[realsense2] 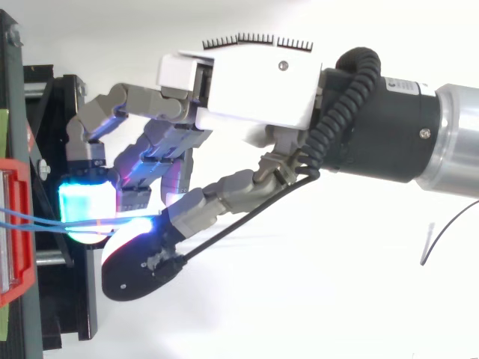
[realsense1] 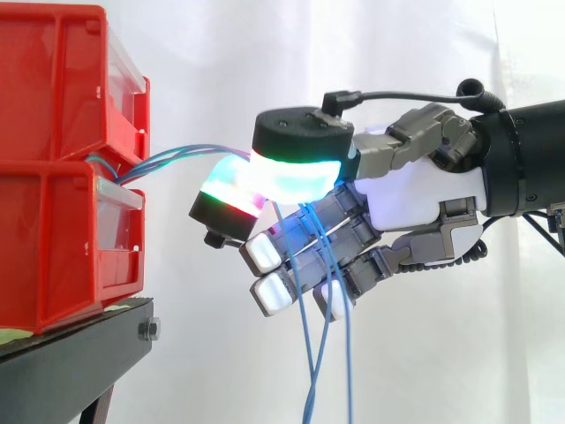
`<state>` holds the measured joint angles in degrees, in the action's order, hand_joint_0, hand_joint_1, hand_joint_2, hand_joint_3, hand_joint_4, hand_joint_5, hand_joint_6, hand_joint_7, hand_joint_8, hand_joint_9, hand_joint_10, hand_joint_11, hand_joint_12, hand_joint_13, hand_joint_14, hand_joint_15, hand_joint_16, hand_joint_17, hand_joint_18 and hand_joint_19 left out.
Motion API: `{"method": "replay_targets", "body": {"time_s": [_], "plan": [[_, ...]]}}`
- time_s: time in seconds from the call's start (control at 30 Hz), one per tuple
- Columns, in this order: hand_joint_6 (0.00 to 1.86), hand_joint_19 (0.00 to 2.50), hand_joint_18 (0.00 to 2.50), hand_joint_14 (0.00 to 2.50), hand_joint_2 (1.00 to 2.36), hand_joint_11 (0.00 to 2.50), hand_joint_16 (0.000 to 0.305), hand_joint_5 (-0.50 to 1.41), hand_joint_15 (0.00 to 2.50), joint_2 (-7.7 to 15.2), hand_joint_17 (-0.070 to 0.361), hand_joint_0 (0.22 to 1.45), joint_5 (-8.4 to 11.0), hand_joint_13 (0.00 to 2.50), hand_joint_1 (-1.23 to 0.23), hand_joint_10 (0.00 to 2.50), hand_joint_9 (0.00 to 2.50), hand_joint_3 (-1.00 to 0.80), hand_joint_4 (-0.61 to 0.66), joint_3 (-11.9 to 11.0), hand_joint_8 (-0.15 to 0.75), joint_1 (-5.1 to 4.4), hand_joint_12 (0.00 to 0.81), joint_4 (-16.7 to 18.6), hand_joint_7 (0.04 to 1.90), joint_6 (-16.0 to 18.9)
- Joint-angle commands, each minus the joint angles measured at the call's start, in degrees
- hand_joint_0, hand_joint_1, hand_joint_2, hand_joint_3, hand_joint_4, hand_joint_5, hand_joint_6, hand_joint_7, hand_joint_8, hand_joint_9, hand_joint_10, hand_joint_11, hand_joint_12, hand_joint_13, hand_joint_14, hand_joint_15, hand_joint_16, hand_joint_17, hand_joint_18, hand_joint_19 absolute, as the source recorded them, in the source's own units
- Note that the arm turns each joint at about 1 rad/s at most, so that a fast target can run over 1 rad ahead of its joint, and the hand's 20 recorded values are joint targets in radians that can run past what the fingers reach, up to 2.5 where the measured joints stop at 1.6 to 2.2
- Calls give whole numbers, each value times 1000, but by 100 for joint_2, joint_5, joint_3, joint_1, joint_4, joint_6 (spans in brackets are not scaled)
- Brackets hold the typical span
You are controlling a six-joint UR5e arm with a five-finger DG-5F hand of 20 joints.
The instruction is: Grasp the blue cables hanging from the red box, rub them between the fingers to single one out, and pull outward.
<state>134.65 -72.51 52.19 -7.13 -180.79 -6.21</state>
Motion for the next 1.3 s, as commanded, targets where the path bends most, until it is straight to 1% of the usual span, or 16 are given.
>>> {"method": "replay_targets", "body": {"time_s": [0.0, 0.03, 0.07, 0.13, 0.17, 0.37, 0.47, 0.53, 0.6, 0.7, 0.73, 0.77, 0.87, 0.93, 1.03, 1.27], "plan": [[896, 637, 983, 17, 1000, 754, 57, -207, 571, 0, 129, 574, 0, 877, -904, 15, 806, -500, 170, -7, 331, 1, 413, 0, 1015, -3], [897, 647, 994, 18, 1000, 748, 59, -205, 576, 0, 134, 535, 0, 885, -860, 15, 817, -500, 185, 2, 340, 1, 421, 0, 1000, -3], [896, 647, 994, 17, 1000, 751, 60, -203, 579, 0, 135, 532, 0, 889, -855, 15, 819, -500, 186, 2, 340, 1, 426, 0, 999, -3], [890, 663, 1015, 16, 1000, 748, 63, -195, 574, -9, 141, 495, 0, 907, -764, 15, 850, -500, 205, -7, 365, 1, 439, 0, 1005, -12], [887, 662, 1018, 16, 1000, 742, 63, -191, 577, 0, 142, 493, 0, 907, -753, 11, 856, -500, 207, 2, 369, 1, 441, 0, 1013, -12], [875, 682, 1033, 16, 1000, 756, 64, -172, 584, -9, 143, 500, 0, 924, -729, 12, 889, -500, 213, -7, 379, 1, 445, 0, 1049, -12], [867, 712, 1011, 19, 1000, 745, 59, -164, 586, 0, 133, 569, 0, 917, -682, 13, 906, -500, 200, -7, 363, 1, 424, 0, 1093, -12], [869, 704, 1019, 17, 1006, 758, 59, -160, 587, -9, 132, 597, 0, 926, -687, 15, 922, -420, 192, -7, 369, 1, 421, 0, 1119, -12], [877, 698, 1029, 19, 1011, 743, 59, -164, 589, 0, 132, 627, 0, 932, -736, 15, 924, -354, 179, -7, 371, 1, 421, 0, 1140, -12], [907, 675, 1040, 17, 1014, 752, 58, -182, 577, 0, 131, 675, 0, 936, -809, 13, 910, -303, 96, -7, 365, 1, 419, 0, 1120, -12], [914, 656, 1044, 19, 1014, 750, 58, -187, 578, 0, 130, 704, 0, 936, -841, 16, 897, -305, 58, -7, 360, 1, 417, 0, 1111, -12], [915, 654, 1043, 17, 1014, 757, 58, -188, 579, 0, 130, 708, 0, 937, -848, 16, 895, -308, 54, -7, 360, 1, 417, 0, 1112, -12], [920, 630, 1022, 18, 1008, 748, 57, -196, 569, 0, 128, 771, 0, 917, -916, 13, 862, -416, 87, -7, 345, 1, 412, 0, 1099, -3], [913, 609, 1005, 17, 1000, 741, 56, -197, 562, 0, 126, 804, 0, 901, -930, 15, 846, -500, 65, -7, 336, 1, 407, 0, 1106, -3], [909, 612, 984, 18, 1000, 729, 55, -201, 555, 0, 125, 841, 0, 892, -924, 16, 826, -500, 8, -24, 321, 1, 400, 0, 1104, 5], [897, 582, 990, 18, 1000, 712, 56, -217, 543, 0, 125, 828, 0, 865, -932, 14, 773, -500, 4, -33, 311, 10, 398, 0, 1048, 5]]}}
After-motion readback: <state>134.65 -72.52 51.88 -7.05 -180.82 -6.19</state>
